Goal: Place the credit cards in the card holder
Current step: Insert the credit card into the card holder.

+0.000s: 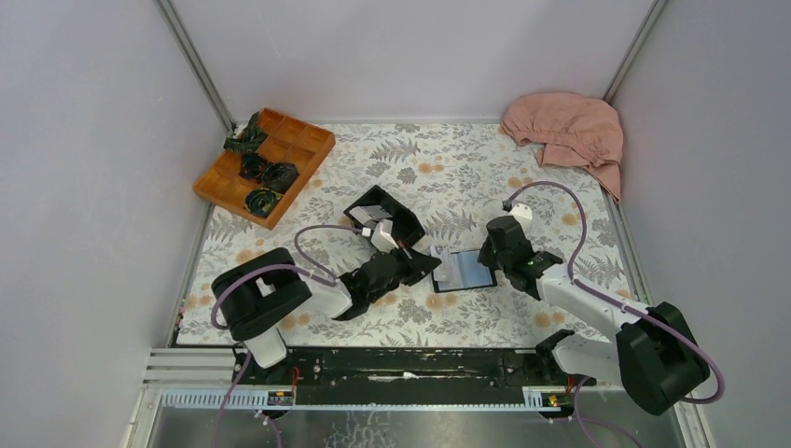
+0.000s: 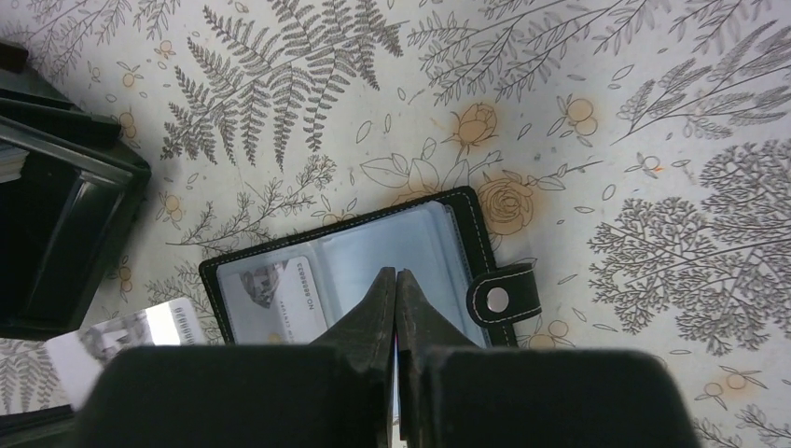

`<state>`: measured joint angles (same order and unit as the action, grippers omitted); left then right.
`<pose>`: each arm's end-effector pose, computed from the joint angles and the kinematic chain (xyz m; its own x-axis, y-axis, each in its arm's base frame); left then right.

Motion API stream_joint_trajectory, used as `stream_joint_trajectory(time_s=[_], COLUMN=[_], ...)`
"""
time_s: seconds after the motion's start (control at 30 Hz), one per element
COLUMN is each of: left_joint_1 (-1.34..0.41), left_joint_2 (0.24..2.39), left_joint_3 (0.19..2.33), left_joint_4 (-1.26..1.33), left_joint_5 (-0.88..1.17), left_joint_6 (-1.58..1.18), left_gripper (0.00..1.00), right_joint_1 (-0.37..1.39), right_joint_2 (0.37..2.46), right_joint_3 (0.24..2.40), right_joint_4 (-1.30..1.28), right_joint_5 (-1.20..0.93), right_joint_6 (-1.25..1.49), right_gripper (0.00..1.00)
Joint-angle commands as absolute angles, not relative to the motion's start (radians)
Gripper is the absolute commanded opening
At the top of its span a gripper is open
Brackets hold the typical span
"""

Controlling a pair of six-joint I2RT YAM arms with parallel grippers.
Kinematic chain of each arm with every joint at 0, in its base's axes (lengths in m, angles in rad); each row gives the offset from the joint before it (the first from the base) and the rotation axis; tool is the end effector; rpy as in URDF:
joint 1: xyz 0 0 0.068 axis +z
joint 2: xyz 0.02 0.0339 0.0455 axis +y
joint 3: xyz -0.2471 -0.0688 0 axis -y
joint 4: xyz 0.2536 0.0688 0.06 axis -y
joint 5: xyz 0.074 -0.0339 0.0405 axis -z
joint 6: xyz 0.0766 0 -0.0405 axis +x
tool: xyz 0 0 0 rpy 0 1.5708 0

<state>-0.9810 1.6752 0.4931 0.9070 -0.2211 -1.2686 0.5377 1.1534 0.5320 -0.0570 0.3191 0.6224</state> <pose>0.2034 -0.2737 0.1069 -0.7070 -0.6183 -0.3433 0.0621 0.4292 -0.9011 0.2487 0.1203 0.1484 -0.5991 0.2872 -0.7474 0.0896 0.9516 0.2939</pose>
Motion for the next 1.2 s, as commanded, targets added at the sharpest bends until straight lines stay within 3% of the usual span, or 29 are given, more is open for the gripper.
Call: stream_joint_trajectory(time_s=[0.0, 0.47, 1.17], left_joint_1=[-0.984, -0.988, -1.026], left_joint_2=[1.737, 1.887, 1.939], left_joint_3=[0.512, 0.55, 0.583], left_joint_4=[1.026, 1.157, 1.109], left_joint_5=[-0.202, -0.185, -0.27], left_joint_6=[-1.249, -1.281, -1.273], left_gripper=[0.0, 0.0, 0.0], right_joint_1=[0.502, 0.432, 0.424], right_joint_2=[1.17, 1.195, 1.259], right_joint_3=[0.512, 0.454, 0.416], right_joint_4=[0.033, 0.054, 0.094], right_joint_5=[0.224, 0.188, 0.184], right_joint_6=[0.648, 0.663, 0.687], right_gripper=[0.0, 0.0, 0.0])
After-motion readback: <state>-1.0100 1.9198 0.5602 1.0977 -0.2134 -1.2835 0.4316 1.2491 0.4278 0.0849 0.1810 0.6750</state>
